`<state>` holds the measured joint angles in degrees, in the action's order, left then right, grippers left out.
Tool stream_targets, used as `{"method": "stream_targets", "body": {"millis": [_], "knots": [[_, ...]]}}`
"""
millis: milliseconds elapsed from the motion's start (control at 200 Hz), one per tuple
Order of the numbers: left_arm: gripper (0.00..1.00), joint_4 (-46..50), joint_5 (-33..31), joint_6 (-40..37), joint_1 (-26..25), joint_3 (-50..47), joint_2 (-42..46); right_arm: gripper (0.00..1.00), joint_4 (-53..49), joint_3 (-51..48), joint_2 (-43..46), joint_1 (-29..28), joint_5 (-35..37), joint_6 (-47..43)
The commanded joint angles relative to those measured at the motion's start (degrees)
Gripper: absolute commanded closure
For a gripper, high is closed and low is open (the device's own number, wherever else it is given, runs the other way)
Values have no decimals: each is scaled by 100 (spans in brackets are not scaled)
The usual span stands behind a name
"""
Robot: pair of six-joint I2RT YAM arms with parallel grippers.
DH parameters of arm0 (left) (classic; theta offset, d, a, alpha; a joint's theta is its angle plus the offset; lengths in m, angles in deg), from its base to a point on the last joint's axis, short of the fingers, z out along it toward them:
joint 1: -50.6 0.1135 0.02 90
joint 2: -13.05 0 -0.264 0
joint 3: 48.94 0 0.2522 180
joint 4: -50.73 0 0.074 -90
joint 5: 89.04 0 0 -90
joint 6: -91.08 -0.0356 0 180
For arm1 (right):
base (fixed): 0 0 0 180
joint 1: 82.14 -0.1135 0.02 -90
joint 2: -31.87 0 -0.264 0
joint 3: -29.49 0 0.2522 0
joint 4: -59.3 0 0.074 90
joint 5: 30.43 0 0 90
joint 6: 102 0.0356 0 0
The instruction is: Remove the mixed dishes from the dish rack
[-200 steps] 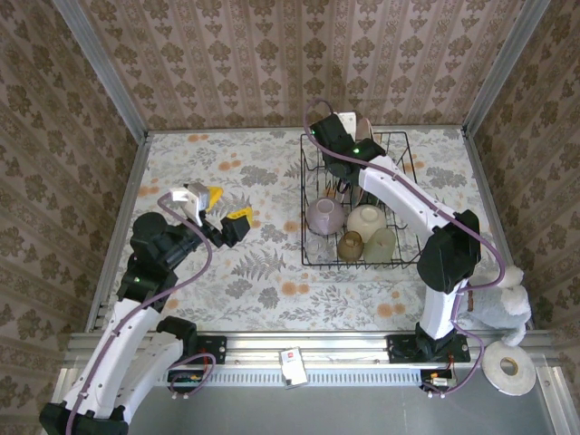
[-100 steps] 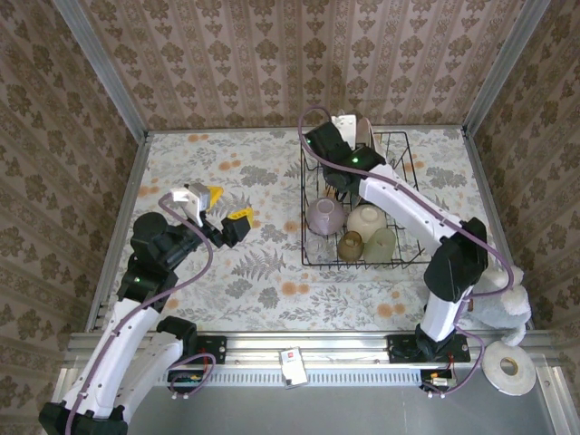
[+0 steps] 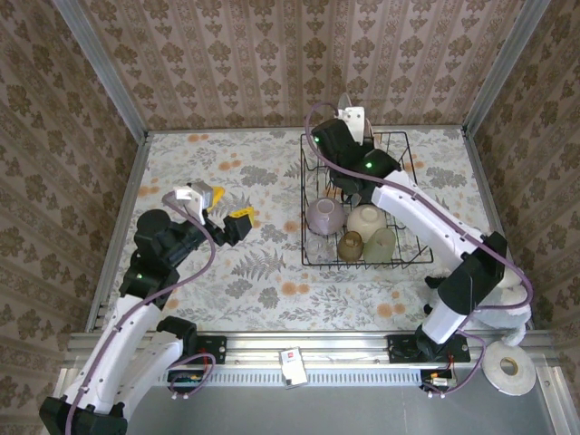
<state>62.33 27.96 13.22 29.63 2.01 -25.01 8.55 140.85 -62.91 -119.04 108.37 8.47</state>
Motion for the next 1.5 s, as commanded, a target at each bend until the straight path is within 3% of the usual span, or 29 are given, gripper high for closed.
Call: {"method": "stream_targets", "body": {"millis": [0, 230, 455, 660, 800, 1065, 1300, 1495], "knots": [[0, 29, -88, -70, -20, 68, -38, 100, 391, 9, 434, -78, 308, -196], [0, 173, -202, 53, -12, 198, -239, 100, 380, -17, 857, -88, 174, -336], [0, 630, -434, 420, 49, 527, -504, 100, 371, -182, 1337, 57, -1533, -388], [0, 871, -389, 893, 96, 790, -851, 100, 290, -430, 1940, 635, -3666, 122], [0, 673, 81, 1387, 258, 967, -1227, 100, 457, -843, 2277, 1212, -4998, 488], [3, -493, 1666, 2489, 554, 1175, -2213, 100, 1264, -1888, 2748, 2320, -7335, 1303], [16, -1841, 2890, 3512, 577, 1409, -3273, 100, 2109, -2746, 2933, 3096, -8747, 2133], [21, -2731, 3279, 4175, 517, 1513, -3814, 100, 2380, -3077, 2984, 3337, -9300, 2310]]}}
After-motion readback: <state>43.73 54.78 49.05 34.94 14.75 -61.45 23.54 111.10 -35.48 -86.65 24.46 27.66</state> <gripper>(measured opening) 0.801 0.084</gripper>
